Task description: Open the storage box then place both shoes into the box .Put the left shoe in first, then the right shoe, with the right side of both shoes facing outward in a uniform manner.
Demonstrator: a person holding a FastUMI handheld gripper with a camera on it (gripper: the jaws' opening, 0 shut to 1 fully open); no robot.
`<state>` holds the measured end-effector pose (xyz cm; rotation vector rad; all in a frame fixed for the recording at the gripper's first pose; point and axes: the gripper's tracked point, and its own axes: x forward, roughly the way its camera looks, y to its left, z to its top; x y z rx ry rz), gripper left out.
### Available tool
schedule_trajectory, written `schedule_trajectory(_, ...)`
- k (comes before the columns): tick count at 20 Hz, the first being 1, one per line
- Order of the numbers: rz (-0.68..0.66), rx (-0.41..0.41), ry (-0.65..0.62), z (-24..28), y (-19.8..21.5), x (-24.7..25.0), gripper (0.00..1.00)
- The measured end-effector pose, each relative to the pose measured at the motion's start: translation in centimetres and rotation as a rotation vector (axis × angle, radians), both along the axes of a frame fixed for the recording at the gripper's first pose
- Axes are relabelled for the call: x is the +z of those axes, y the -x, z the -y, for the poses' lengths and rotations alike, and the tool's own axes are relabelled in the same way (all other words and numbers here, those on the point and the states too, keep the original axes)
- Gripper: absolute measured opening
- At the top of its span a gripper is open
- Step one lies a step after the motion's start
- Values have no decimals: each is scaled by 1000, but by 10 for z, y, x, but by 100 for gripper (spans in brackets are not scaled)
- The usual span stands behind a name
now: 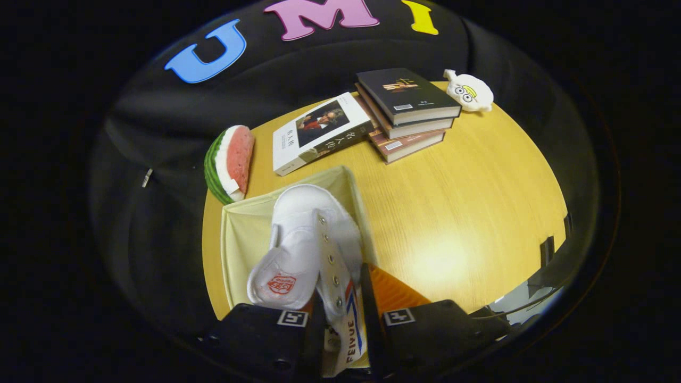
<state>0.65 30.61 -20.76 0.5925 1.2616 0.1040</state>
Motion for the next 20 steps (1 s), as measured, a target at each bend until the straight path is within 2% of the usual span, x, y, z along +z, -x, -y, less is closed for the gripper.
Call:
schedule_trajectory(3, 49, 6, -59, -5, -5, 17, 97)
schedule_trajectory(4, 64, 10, -39, 2, -6, 19, 100)
schedule_trajectory(7, 114, 28, -20, 11, -7, 24, 99)
schedule_trajectory(12, 216, 1, 15, 50, -9, 36, 99)
schedule_trajectory(16, 311, -57, 81, 105, -24, 44, 99)
schedule_trajectory(20, 423, -84, 222, 177, -34, 47, 99)
